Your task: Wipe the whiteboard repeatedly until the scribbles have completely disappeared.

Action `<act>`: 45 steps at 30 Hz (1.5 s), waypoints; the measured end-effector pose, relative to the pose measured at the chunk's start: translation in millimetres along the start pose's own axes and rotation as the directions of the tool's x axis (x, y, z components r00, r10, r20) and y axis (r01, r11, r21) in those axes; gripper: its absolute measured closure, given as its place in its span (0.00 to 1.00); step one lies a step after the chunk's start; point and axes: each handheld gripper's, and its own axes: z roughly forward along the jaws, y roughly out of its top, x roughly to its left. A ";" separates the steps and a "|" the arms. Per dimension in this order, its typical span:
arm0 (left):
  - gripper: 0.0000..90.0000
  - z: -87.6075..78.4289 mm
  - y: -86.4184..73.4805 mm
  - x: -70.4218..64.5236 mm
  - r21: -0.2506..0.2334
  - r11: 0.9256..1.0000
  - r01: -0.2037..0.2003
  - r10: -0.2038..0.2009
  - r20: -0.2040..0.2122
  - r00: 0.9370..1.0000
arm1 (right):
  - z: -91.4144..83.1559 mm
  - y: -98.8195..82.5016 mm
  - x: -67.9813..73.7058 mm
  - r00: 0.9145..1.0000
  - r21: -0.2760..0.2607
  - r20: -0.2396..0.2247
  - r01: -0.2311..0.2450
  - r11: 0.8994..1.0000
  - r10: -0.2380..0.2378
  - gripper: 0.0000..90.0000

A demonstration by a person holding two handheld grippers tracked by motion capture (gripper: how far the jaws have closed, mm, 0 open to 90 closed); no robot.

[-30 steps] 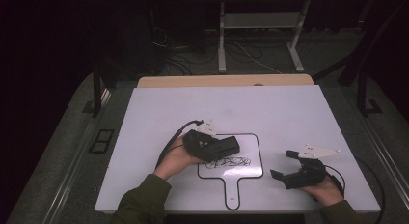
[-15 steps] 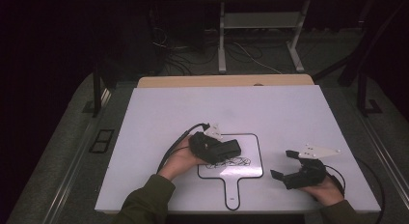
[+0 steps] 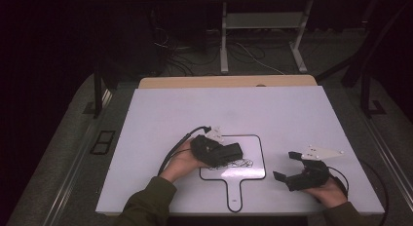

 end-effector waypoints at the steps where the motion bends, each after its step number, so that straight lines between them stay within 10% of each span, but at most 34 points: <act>1: 0.43 0.4 -0.1 -1.1 -0.005 1.000 0.005 -0.005 0.002 1.000 | 0.1 0.0 0.0 1.000 0.000 0.000 0.001 1.000 -0.001 0.00; 11: 0.43 2.0 2.7 -16.8 0.018 0.998 -0.061 0.060 0.036 0.998 | 0.3 -0.1 0.1 1.000 0.001 0.000 0.001 1.000 -0.001 0.00; 21: 0.43 -2.6 -4.7 4.6 -0.019 0.999 0.031 -0.031 -0.009 0.999 | 0.7 -0.1 0.2 1.000 0.003 0.001 0.004 1.000 -0.004 0.00; 30: 0.43 4.2 5.7 -20.4 0.024 0.998 -0.066 0.065 0.036 0.997 | 0.6 -0.2 0.3 1.000 0.003 0.000 0.003 1.000 -0.003 0.00; 38: 0.44 0.8 0.5 4.3 -0.008 0.999 0.038 -0.038 -0.010 0.999 | 0.8 -0.3 0.0 1.000 0.004 0.002 0.002 1.000 -0.002 0.00; 45: 0.43 2.6 4.7 -12.1 0.026 1.000 -0.017 0.017 0.008 1.000 | 0.8 -0.2 0.1 1.000 0.004 0.002 0.002 1.000 -0.002 0.00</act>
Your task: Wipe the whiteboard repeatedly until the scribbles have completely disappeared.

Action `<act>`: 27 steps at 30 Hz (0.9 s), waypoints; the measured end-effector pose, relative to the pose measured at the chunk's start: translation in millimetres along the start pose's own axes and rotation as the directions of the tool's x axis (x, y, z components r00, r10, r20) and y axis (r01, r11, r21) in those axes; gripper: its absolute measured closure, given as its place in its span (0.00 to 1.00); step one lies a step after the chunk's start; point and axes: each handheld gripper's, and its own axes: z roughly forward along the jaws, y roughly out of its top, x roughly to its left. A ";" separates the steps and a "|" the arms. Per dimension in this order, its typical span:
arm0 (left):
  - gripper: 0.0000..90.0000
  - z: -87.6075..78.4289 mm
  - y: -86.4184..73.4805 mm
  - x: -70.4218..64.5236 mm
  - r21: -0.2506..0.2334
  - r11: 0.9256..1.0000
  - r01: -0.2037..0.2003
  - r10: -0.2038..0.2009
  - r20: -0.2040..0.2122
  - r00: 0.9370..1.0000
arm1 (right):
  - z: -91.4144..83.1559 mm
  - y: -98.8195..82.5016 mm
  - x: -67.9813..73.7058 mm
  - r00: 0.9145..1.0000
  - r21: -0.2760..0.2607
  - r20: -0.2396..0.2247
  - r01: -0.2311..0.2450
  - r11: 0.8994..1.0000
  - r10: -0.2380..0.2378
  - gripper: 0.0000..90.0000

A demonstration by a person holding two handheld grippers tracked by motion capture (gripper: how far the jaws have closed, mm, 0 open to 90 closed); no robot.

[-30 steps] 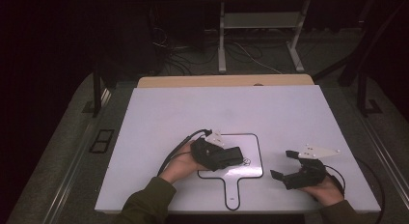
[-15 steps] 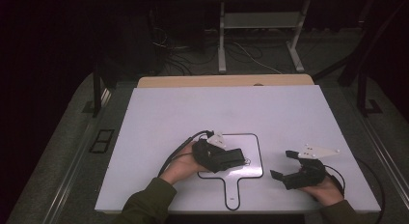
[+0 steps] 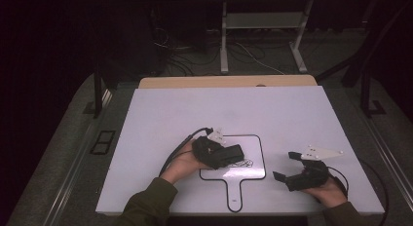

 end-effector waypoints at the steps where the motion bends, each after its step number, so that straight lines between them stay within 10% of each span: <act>1: 0.44 0.9 0.9 -4.6 0.001 1.000 -0.011 0.011 0.005 1.000 | 0.0 -0.1 0.1 1.000 0.000 0.000 0.001 1.000 -0.001 0.00; 6: 0.44 1.9 3.1 -9.2 0.012 0.999 -0.031 0.031 0.025 0.999 | 0.1 -0.1 0.1 1.000 0.001 -0.001 0.001 1.000 -0.001 0.00; 13: 0.44 -2.7 -4.4 16.8 -0.023 0.998 0.054 -0.055 -0.033 0.998 | 0.1 -0.2 -0.3 1.000 0.003 0.000 0.000 1.000 0.000 0.00; 21: 0.44 -0.1 1.4 -10.8 0.016 0.999 -0.039 0.039 -0.008 0.999 | 0.1 -0.1 0.5 1.000 0.001 -0.001 0.001 1.000 -0.001 0.00; 27: 0.44 -3.8 -4.8 16.4 -0.013 0.999 0.040 -0.041 -0.055 0.998 | -0.2 -0.2 0.0 1.000 0.000 0.001 0.000 1.000 0.000 0.00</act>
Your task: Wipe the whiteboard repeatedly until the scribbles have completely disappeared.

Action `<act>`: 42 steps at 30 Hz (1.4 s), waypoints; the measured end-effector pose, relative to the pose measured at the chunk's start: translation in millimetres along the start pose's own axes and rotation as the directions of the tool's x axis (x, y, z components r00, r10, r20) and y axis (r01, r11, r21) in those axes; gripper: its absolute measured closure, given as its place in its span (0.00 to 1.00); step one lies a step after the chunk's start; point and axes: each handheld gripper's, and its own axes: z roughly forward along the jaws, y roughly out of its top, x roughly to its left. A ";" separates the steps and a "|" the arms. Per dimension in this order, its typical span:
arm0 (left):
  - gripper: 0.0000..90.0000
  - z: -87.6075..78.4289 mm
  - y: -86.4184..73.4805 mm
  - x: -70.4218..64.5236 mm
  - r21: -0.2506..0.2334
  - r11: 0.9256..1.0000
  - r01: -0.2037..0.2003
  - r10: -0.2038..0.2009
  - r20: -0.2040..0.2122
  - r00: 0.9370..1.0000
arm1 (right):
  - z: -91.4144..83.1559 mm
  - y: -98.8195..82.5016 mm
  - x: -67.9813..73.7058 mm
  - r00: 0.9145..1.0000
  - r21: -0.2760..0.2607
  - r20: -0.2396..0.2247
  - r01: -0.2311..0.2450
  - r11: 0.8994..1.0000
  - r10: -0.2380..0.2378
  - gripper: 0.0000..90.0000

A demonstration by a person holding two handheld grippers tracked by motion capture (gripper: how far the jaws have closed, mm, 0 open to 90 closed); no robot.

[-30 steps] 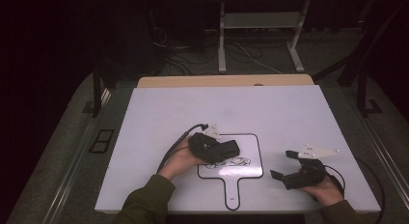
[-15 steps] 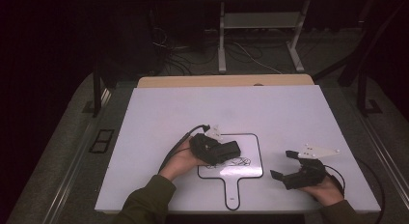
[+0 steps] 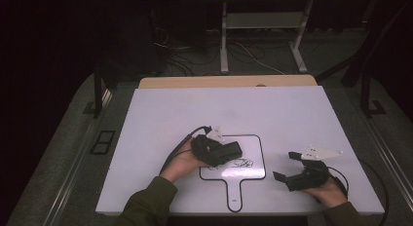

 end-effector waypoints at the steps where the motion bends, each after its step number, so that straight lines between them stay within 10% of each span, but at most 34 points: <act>1: 0.44 -0.4 -0.8 -0.2 -0.001 1.000 0.006 -0.006 0.004 1.000 | 0.0 0.0 -0.1 1.000 -0.001 0.000 -0.002 1.000 0.002 0.00; 7: 0.43 -2.1 -0.7 -27.9 0.022 0.997 -0.078 0.078 0.038 0.996 | 0.2 -0.1 -0.3 1.000 0.002 0.000 0.000 1.000 0.000 0.00; 15: 0.44 -4.2 -4.7 0.1 0.004 1.000 0.004 -0.004 -0.008 1.000 | 0.0 0.0 0.2 1.000 -0.001 0.000 0.003 1.000 -0.003 0.00; 21: 0.44 -6.5 -6.1 -30.6 0.022 0.997 -0.069 0.069 0.031 0.997 | 0.1 -0.1 0.3 1.000 0.000 -0.001 0.001 1.000 -0.001 0.00; 28: 0.44 -12.4 -14.8 1.0 -0.003 1.000 0.028 -0.028 -0.017 0.999 | -1.0 0.0 -0.1 1.000 -0.001 0.001 0.003 1.000 -0.003 0.00; 35: 0.44 -14.6 -14.4 -26.0 0.030 0.998 -0.051 0.051 0.021 0.998 | 0.1 -0.1 0.4 1.000 0.000 -0.001 0.006 1.000 -0.006 0.00; 42: 0.44 -20.2 -23.5 2.4 -0.004 0.998 0.062 -0.062 -0.038 0.997 | -0.9 -0.1 -0.4 1.000 -0.001 0.003 0.003 1.000 -0.003 0.00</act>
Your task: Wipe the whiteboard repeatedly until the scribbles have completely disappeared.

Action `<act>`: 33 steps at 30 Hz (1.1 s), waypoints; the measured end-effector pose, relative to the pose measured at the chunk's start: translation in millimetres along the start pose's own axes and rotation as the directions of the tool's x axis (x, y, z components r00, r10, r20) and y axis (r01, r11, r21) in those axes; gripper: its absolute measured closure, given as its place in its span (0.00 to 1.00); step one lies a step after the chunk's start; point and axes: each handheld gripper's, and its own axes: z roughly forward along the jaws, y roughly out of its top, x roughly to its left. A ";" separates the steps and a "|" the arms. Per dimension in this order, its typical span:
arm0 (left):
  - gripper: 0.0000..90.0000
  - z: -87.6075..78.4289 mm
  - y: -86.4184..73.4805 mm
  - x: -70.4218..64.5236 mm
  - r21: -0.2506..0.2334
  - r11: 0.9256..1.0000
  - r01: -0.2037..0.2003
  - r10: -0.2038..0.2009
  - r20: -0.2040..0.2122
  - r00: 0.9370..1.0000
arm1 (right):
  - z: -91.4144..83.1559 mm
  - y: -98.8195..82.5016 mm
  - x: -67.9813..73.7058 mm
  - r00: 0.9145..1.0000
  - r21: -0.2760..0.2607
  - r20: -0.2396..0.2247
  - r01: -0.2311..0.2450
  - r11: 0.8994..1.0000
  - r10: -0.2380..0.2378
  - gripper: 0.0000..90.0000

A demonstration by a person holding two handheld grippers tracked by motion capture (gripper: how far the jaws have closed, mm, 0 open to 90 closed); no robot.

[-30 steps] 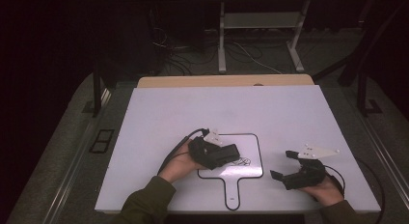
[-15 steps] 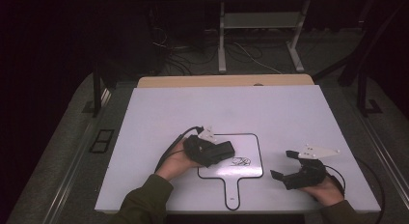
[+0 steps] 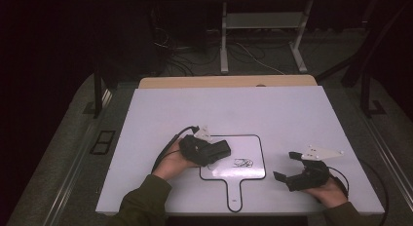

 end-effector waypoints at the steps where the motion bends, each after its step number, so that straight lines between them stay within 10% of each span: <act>1: 0.43 -1.6 -0.2 -2.3 0.018 0.999 -0.027 0.027 0.005 1.000 | 0.0 -0.1 -0.1 1.000 0.001 0.001 -0.001 1.000 0.001 0.00; 6: 0.43 -4.2 -2.3 -23.9 0.036 0.997 -0.074 0.072 0.038 0.997 | 0.8 0.0 0.8 1.000 0.001 -0.002 0.001 1.000 -0.001 0.00; 13: 0.44 -6.2 -6.1 -1.8 0.015 1.000 -0.008 0.008 0.003 1.000 | 0.1 0.1 0.5 1.000 0.001 -0.002 0.000 1.000 0.000 0.00; 21: 0.44 -12.8 -10.8 -24.8 0.050 0.997 -0.061 0.060 0.030 0.998 | 0.0 0.0 0.5 1.000 0.001 -0.005 0.001 1.000 -0.001 0.00; 27: 0.44 -10.0 -8.5 -1.4 0.032 0.999 -0.003 0.003 -0.015 1.000 | 0.9 0.4 0.7 1.000 0.000 -0.003 0.002 1.000 -0.002 0.00; 33: 0.44 -14.7 -12.5 -23.3 0.056 0.997 -0.056 0.055 0.015 0.998 | 1.2 0.4 1.1 1.000 0.001 -0.004 0.003 1.000 -0.003 0.00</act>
